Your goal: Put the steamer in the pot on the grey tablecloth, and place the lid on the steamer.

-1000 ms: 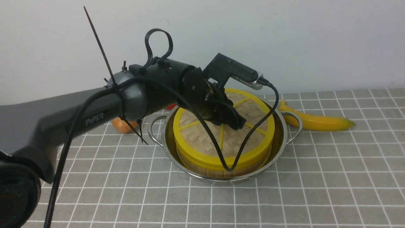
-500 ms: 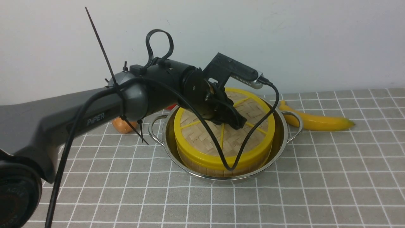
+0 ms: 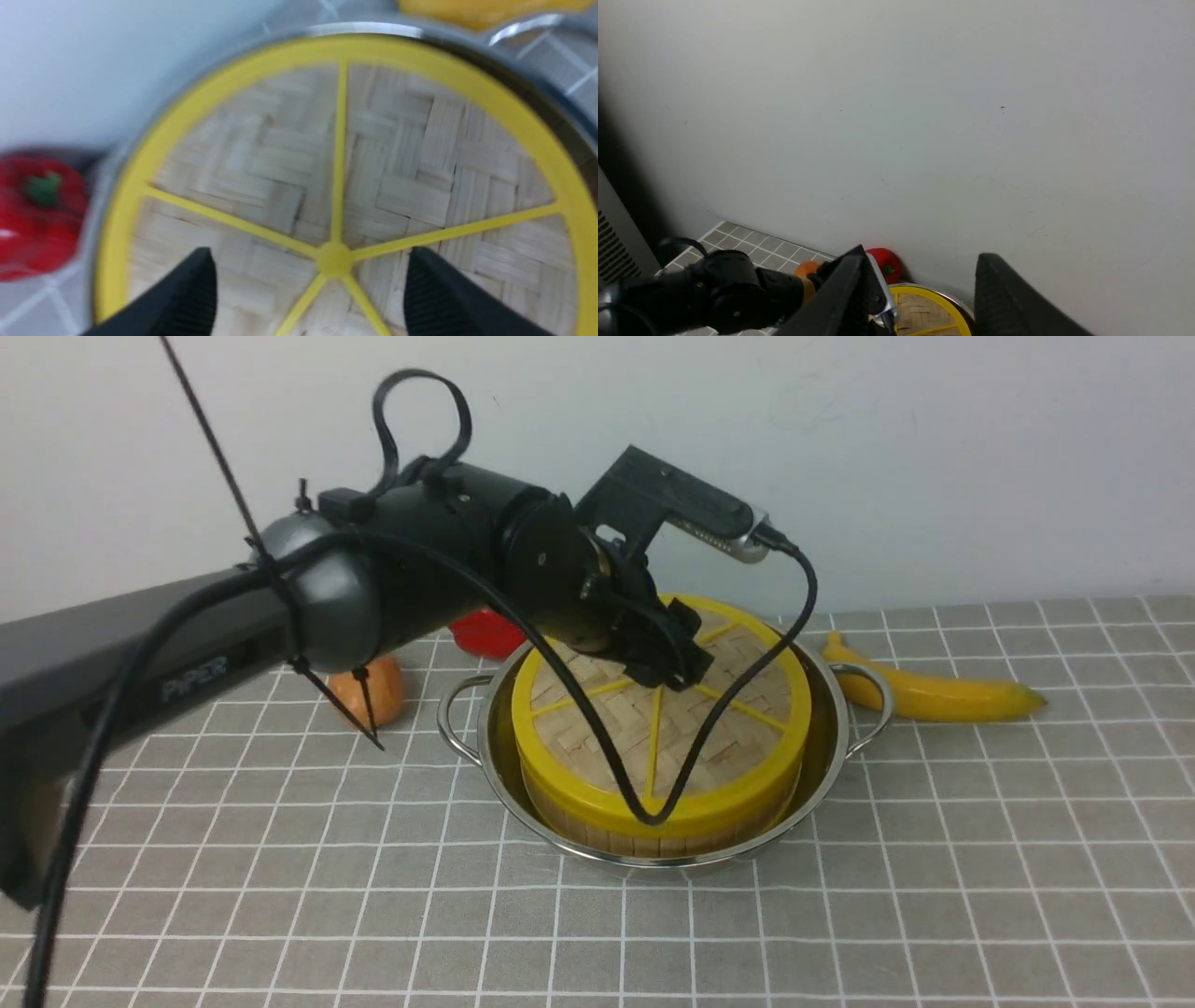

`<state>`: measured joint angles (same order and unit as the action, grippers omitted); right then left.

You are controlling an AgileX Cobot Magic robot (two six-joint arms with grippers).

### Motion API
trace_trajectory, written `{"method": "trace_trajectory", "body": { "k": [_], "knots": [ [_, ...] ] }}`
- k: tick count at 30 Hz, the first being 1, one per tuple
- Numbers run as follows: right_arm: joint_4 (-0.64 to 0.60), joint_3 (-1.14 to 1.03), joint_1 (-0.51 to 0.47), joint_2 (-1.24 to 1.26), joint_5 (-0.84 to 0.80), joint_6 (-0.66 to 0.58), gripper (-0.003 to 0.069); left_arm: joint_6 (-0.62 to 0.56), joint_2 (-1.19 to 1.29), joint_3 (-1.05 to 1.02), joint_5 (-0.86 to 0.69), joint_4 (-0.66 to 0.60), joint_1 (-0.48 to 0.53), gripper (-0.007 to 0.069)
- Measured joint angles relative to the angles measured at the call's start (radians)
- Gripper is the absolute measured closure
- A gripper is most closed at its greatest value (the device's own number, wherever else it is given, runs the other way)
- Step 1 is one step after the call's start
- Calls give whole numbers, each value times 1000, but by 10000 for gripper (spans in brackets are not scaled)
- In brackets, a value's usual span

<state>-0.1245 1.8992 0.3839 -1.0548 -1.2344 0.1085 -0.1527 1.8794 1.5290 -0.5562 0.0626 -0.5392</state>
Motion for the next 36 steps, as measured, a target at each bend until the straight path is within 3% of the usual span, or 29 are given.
{"method": "trace_trajectory", "body": {
  "k": [4,7,10,12,14,16,17,25,29,36],
  "knots": [
    [0,-12,0,15,2,-46,333,2,-101,0,-56,56,0,106],
    [15,-69,0,59,4,-73,354,14,-203,0,-144,97,0,153],
    [56,-188,0,145,7,-85,401,36,-299,0,-248,122,0,280],
    [92,-327,0,239,8,-83,447,55,-370,0,-350,129,0,409],
    [113,-401,0,297,8,-75,471,67,-401,0,-397,131,0,472],
    [161,-625,0,426,37,-45,519,84,-489,0,-518,132,0,610],
    [178,-707,0,475,66,-30,535,87,-514,0,-546,132,0,627],
    [232,-1198,0,789,271,60,629,89,-777,-104,-602,129,0,648],
    [235,-1296,0,853,280,64,658,89,-901,-240,-546,129,0,648],
    [240,-1346,0,873,289,71,671,153,-1213,-669,-372,62,0,648]
  ]
}}
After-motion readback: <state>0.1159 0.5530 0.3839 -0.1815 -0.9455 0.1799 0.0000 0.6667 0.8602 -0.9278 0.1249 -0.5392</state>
